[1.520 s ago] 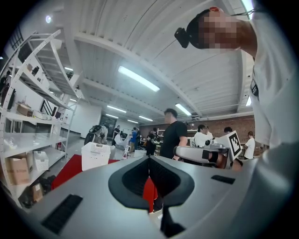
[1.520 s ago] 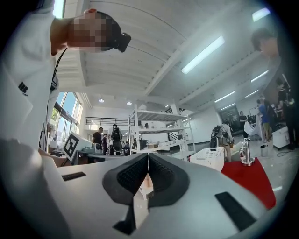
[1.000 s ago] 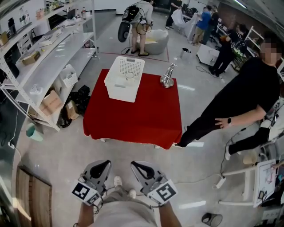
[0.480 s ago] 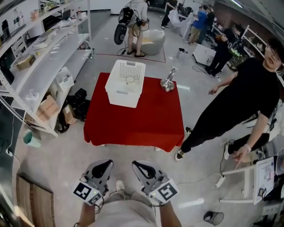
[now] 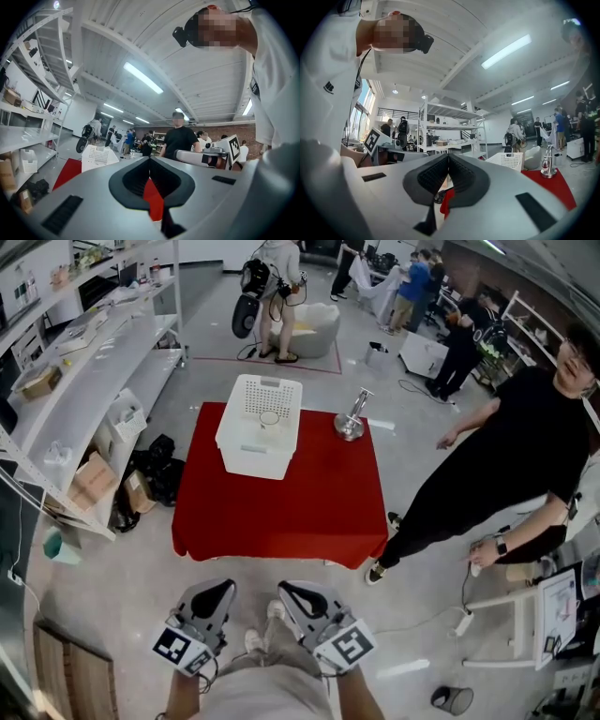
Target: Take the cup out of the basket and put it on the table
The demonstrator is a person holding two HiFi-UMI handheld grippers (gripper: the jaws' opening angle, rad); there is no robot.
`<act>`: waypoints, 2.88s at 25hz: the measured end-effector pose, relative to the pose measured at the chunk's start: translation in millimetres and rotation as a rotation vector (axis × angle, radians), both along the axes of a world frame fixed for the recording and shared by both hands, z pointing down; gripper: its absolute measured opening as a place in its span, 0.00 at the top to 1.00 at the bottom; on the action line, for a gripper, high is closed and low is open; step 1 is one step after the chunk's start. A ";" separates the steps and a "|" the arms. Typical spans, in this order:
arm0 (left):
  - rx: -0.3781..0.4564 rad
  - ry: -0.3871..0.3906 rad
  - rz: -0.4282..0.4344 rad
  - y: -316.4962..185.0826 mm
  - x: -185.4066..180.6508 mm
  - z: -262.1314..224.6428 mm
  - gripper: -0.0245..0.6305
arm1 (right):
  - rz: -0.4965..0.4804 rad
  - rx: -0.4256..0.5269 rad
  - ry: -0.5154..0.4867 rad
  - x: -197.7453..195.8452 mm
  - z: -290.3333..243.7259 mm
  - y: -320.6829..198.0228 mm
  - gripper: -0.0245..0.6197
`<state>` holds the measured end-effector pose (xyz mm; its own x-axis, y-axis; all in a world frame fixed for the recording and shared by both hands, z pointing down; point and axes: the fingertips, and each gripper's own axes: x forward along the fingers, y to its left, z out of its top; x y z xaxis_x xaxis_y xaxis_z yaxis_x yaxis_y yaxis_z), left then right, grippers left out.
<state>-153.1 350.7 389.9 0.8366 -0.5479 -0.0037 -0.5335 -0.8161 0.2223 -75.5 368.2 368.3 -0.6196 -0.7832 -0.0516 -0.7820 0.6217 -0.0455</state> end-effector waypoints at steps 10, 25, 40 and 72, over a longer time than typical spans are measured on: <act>-0.015 -0.008 -0.027 -72.0 23.8 7.2 0.95 | -0.037 0.008 0.013 20.8 2.2 -75.7 0.95; -0.009 -0.024 -0.119 -163.9 73.9 -0.7 0.95 | -0.114 0.015 -0.026 77.6 -1.6 -166.8 0.95; 0.001 -0.034 -0.121 -222.3 93.5 1.4 0.95 | -0.114 0.007 -0.030 94.2 3.5 -225.8 0.95; -0.019 -0.012 0.056 -425.0 85.9 19.4 0.95 | 0.035 -0.059 0.028 74.8 31.6 -429.1 0.95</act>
<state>-67.2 -74.3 409.3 0.8661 -0.4996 0.0163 -0.4893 -0.8406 0.2322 -0.7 -61.0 400.0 -0.5920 -0.8058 0.0124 -0.8049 0.5905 -0.0585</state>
